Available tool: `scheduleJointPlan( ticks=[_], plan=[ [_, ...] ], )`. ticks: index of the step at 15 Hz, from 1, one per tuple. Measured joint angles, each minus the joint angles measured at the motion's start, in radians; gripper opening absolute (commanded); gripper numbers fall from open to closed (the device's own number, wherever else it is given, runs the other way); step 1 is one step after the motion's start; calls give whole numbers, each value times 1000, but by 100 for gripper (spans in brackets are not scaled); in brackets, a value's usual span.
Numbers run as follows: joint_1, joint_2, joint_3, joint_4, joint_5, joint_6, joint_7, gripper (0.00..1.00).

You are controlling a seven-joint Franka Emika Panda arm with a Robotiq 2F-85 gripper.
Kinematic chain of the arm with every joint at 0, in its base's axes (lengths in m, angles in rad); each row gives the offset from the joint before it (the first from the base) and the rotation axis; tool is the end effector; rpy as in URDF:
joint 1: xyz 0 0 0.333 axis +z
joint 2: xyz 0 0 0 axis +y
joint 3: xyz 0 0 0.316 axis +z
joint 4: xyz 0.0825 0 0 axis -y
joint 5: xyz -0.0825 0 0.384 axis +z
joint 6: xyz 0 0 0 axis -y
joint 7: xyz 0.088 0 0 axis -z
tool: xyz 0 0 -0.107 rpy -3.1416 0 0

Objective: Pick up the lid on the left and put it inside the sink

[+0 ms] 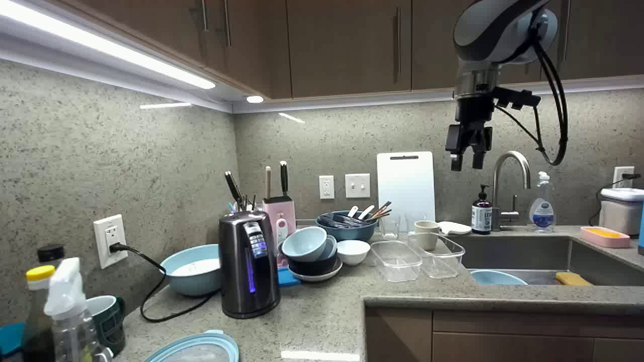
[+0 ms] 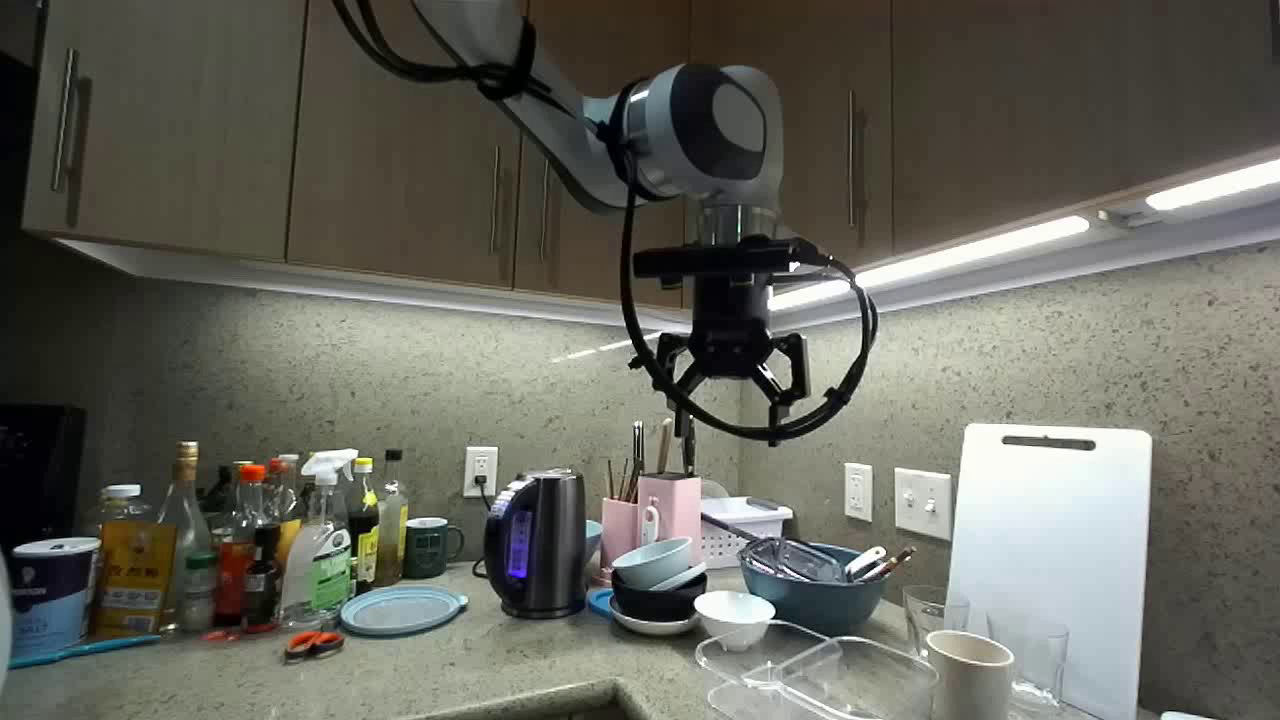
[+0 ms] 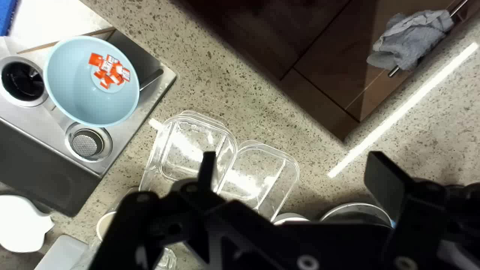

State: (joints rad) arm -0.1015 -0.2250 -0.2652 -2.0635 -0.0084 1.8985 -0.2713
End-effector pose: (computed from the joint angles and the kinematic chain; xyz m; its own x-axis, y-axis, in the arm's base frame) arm 0.4616 -0.1870 0.5317 0.9940 -0.0889 0.0640 -0.0868 -0.9956 -0.0345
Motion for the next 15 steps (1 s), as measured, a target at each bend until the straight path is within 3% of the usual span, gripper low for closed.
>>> scheduleJointPlan(
  ticks=[6,10,15],
  plan=[
    [0,2,19,0,0,0,0,100],
    [44,23,117,-22,1,-1,12,100],
    [157,69,252,-63,6,2,10,100]
  ],
)
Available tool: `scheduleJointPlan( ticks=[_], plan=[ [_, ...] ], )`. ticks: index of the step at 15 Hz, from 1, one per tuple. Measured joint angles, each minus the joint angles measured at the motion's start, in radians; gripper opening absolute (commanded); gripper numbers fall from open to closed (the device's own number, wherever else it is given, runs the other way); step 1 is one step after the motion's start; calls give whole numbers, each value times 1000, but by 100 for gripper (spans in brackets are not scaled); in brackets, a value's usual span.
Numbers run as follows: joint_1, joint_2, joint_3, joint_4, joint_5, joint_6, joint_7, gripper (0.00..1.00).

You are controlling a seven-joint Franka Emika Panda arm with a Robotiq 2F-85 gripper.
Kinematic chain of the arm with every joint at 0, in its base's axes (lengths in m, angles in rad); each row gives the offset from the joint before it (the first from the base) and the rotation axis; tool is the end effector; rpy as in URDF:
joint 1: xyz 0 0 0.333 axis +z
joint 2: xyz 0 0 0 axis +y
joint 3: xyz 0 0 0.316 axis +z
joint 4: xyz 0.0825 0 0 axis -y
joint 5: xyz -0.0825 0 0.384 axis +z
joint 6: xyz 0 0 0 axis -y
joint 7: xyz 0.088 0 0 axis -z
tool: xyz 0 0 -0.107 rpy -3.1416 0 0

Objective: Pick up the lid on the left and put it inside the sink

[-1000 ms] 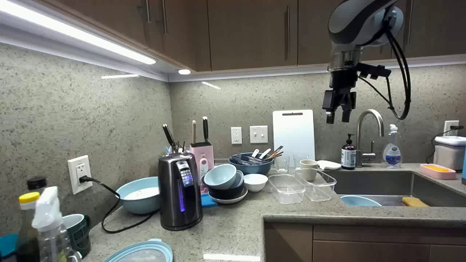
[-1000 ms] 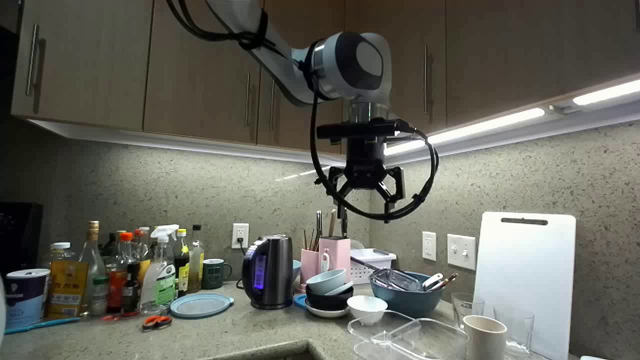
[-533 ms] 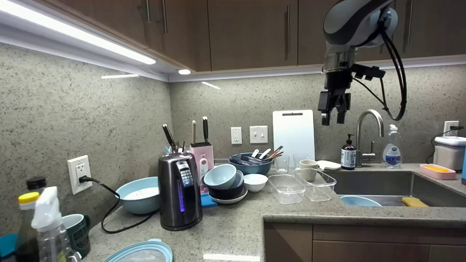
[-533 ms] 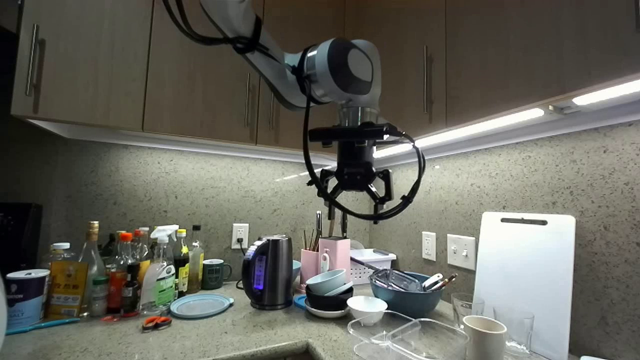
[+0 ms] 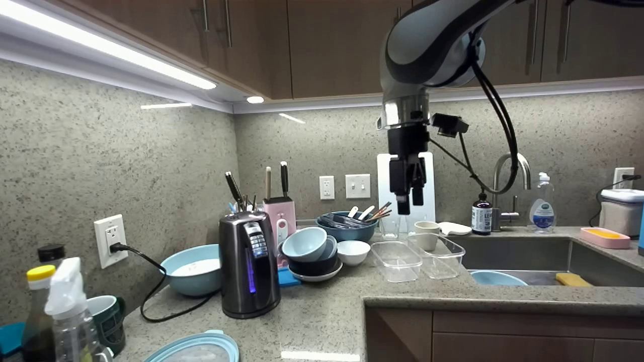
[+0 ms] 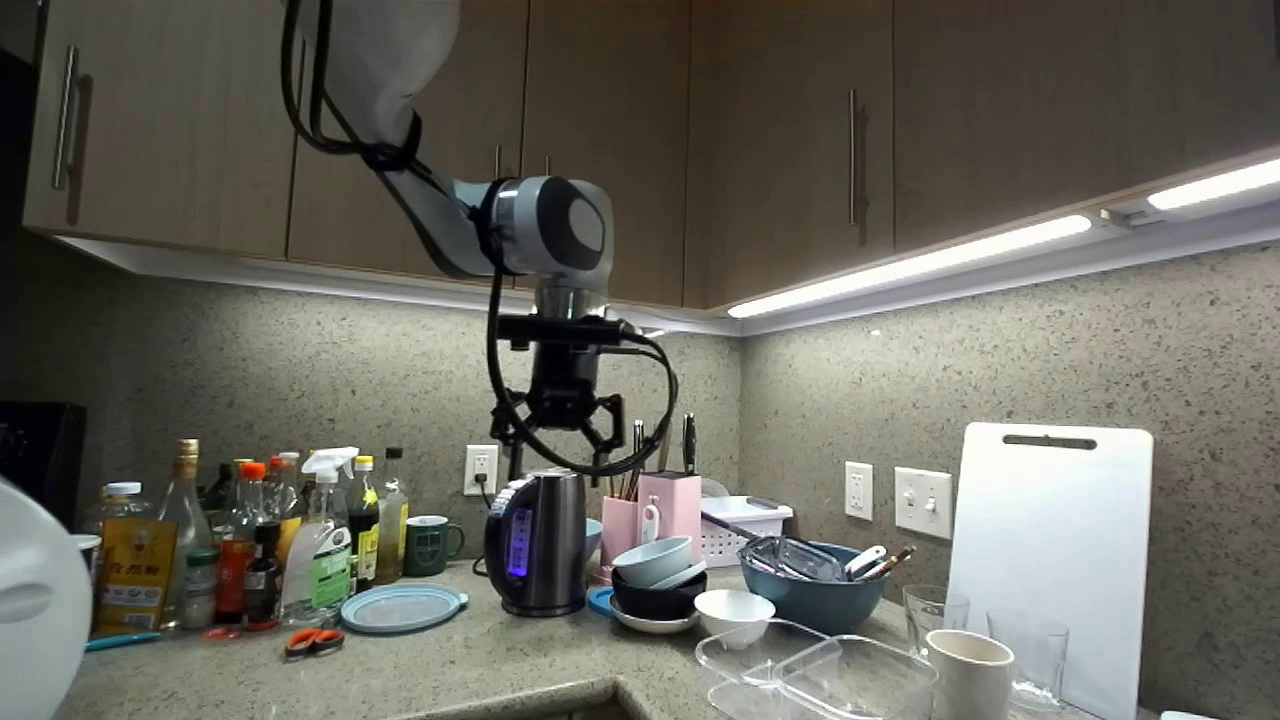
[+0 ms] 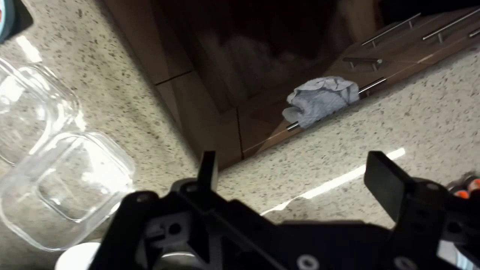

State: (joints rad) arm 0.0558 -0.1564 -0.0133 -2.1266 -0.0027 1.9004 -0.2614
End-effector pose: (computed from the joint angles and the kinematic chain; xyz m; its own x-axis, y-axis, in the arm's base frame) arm 0.4980 0.0208 0.4718 0.9515 0.3003 -0.0675 0.2998 -0.9538 -0.0176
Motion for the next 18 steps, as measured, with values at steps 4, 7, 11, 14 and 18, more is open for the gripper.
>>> scheduleJointPlan(
  ticks=[4,7,11,14,18],
  plan=[
    [73,15,74,-12,-3,-1,-41,100],
    [74,15,71,-7,-3,-1,-76,100],
    [73,15,66,-7,3,-1,-86,100],
    [77,22,66,-7,111,-6,-115,100],
    [124,182,118,103,353,7,-113,100]
  ],
)
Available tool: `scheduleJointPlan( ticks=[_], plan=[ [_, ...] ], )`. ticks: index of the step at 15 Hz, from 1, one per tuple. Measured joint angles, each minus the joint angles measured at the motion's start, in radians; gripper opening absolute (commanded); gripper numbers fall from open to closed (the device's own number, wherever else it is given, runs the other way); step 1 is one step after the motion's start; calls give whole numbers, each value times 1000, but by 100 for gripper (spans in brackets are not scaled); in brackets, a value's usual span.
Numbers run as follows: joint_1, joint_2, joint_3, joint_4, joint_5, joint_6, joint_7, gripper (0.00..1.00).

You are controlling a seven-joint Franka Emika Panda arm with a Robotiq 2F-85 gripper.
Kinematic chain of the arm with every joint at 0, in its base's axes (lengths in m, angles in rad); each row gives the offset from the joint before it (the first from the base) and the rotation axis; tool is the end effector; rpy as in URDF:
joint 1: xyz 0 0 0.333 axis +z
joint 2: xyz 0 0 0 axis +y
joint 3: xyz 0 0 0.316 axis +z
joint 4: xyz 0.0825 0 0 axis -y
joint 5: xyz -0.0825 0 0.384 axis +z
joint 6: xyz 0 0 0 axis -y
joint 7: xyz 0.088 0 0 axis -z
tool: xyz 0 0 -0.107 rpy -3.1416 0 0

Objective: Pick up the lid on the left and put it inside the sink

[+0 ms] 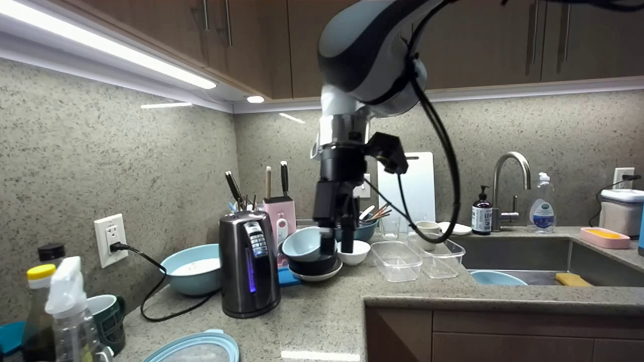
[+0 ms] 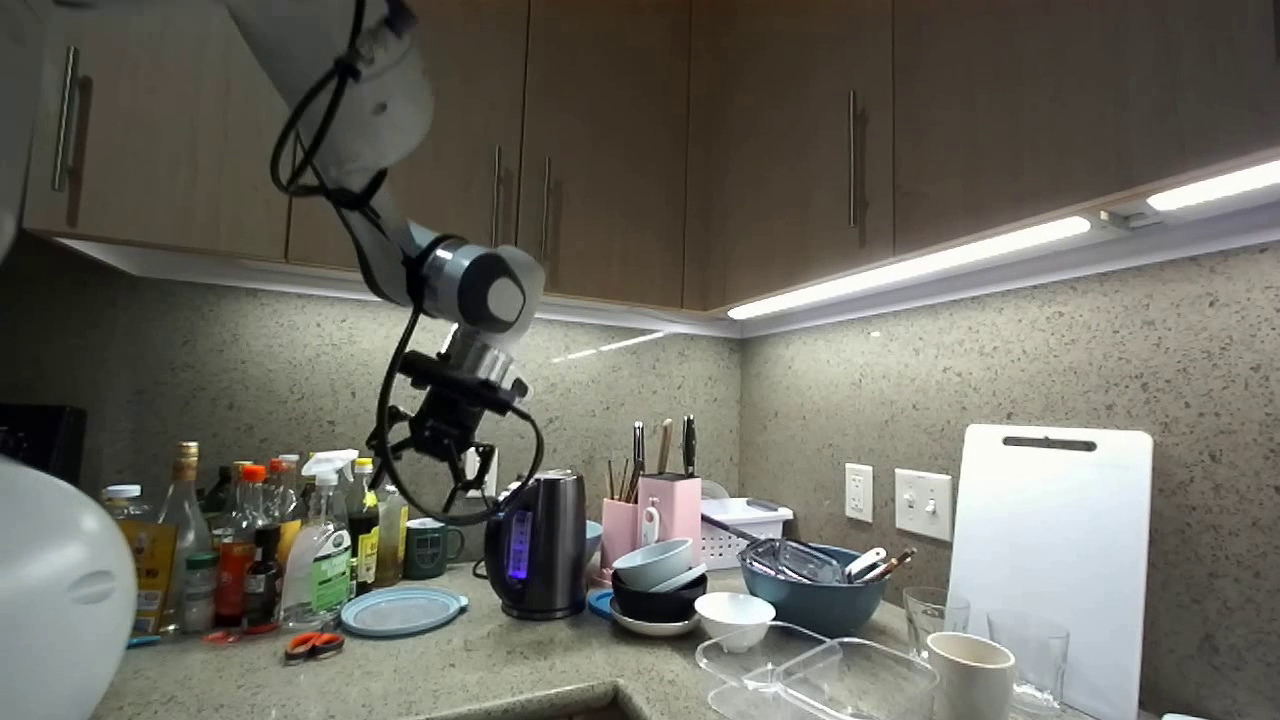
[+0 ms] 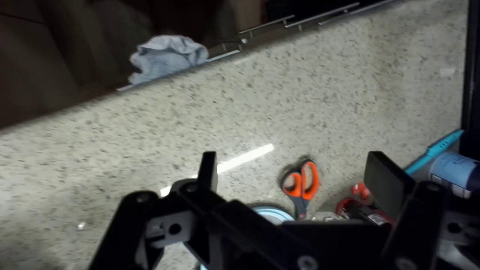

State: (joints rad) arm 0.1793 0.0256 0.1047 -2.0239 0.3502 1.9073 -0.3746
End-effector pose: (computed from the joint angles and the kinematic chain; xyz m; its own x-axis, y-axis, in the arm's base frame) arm 0.5147 0.1757 0.4288 0.8649 0.5007 -0.0363 0.4596 -0.8187 -0.3442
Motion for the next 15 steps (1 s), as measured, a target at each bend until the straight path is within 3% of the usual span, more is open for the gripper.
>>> scheduleJointPlan(
  ticks=[2,6,12,15],
  plan=[
    [20,120,41,75,51,48,30,100],
    [60,335,102,210,34,149,98,100],
    [45,330,106,215,46,155,112,100],
    [56,380,112,214,49,327,222,100]
  ],
)
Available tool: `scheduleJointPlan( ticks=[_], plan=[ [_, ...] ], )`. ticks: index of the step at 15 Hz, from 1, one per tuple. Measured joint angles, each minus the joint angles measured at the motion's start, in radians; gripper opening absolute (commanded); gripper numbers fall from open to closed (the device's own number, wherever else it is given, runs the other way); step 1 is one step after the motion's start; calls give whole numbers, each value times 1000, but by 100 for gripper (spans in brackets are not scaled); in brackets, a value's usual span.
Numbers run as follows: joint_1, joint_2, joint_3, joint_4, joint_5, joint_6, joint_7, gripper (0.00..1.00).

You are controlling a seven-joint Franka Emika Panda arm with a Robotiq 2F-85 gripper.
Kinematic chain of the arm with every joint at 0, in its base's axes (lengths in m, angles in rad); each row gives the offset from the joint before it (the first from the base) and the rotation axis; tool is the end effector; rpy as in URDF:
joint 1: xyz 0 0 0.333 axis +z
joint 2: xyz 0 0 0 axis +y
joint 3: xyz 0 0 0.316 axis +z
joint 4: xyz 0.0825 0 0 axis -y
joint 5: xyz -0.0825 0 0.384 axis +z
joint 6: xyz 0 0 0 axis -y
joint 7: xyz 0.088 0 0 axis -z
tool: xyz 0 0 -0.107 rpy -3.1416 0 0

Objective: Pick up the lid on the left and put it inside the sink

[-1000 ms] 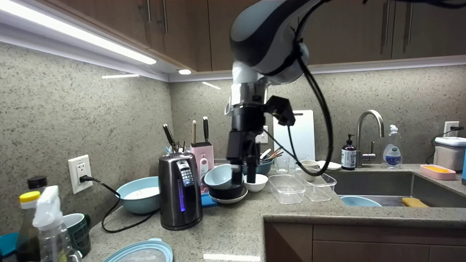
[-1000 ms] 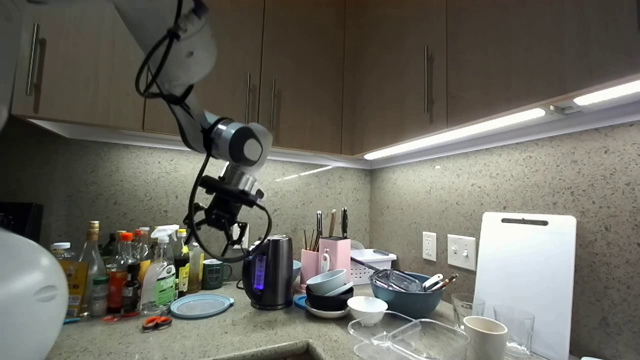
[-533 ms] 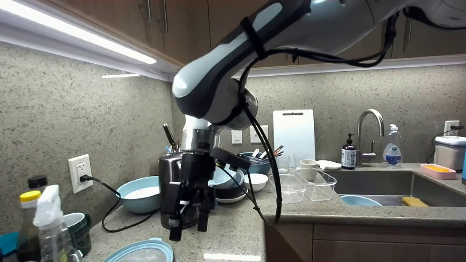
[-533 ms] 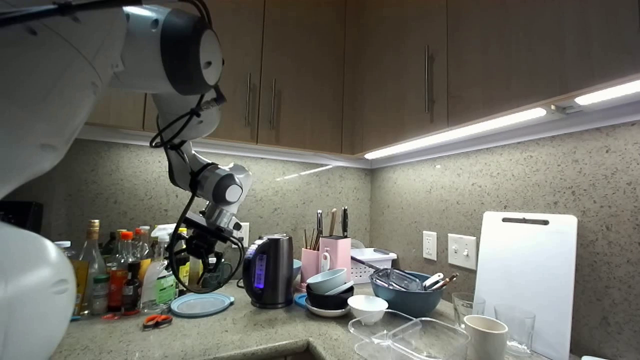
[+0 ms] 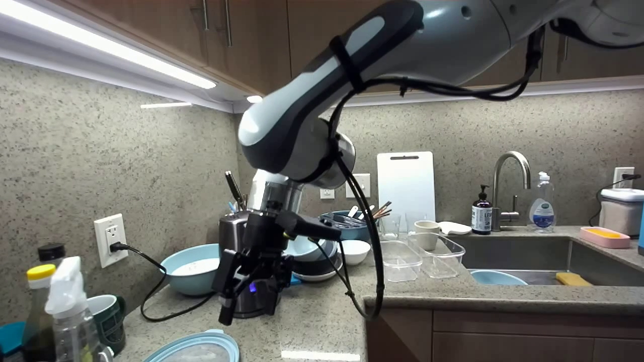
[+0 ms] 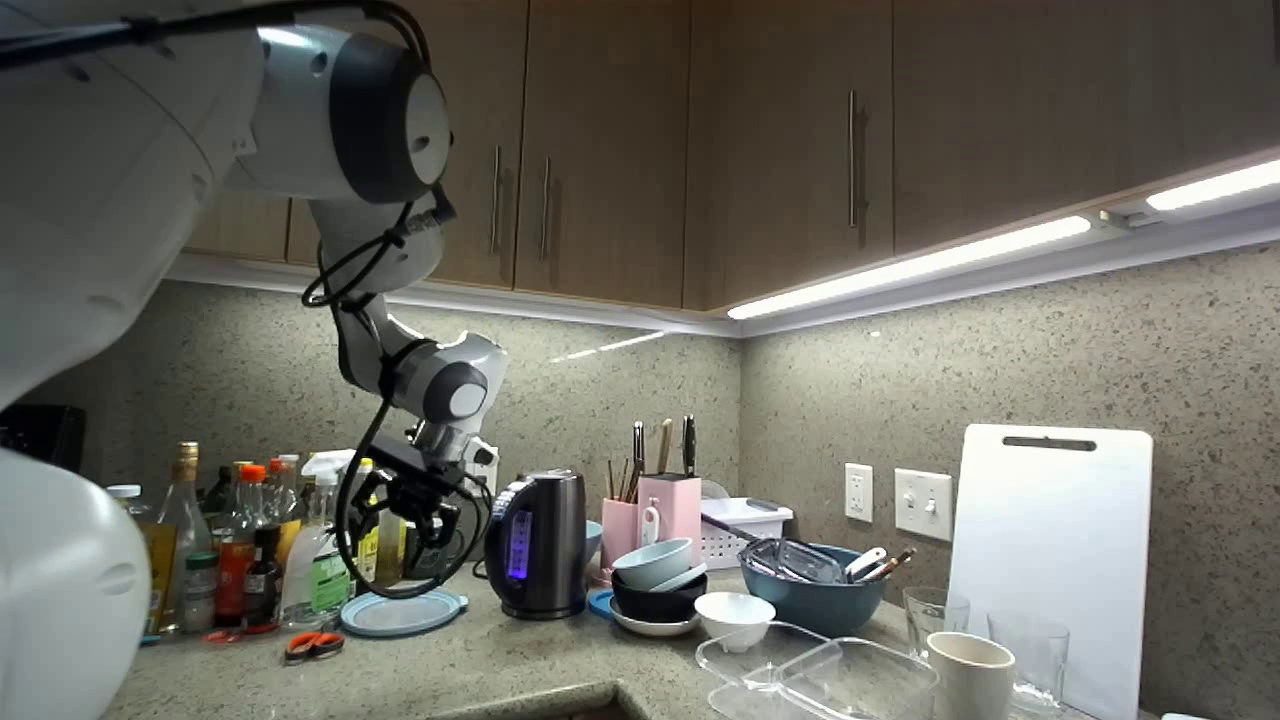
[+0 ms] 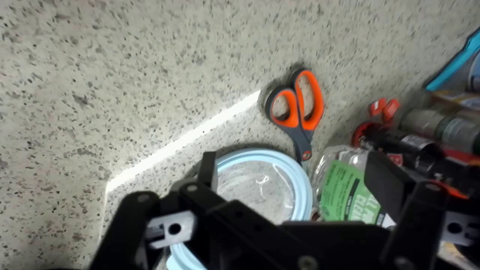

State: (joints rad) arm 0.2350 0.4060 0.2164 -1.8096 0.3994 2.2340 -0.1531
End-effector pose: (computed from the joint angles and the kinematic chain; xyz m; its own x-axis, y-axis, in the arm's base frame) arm 0.5832 0.2839 0.3289 0.9440 0.3289 0.0275 0.3131 -0.8659 -0.3901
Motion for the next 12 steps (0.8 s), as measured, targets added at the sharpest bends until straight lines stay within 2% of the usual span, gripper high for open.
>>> scheduleJointPlan(
  ticks=[4,7,8,9,12],
  plan=[
    [57,137,-25,1,-79,283,200,100],
    [130,205,-89,6,-175,384,399,100],
    [150,219,-109,13,-196,389,449,84],
    [165,231,-125,20,-212,389,490,74],
    [189,251,-149,42,-230,389,562,54]
  ],
)
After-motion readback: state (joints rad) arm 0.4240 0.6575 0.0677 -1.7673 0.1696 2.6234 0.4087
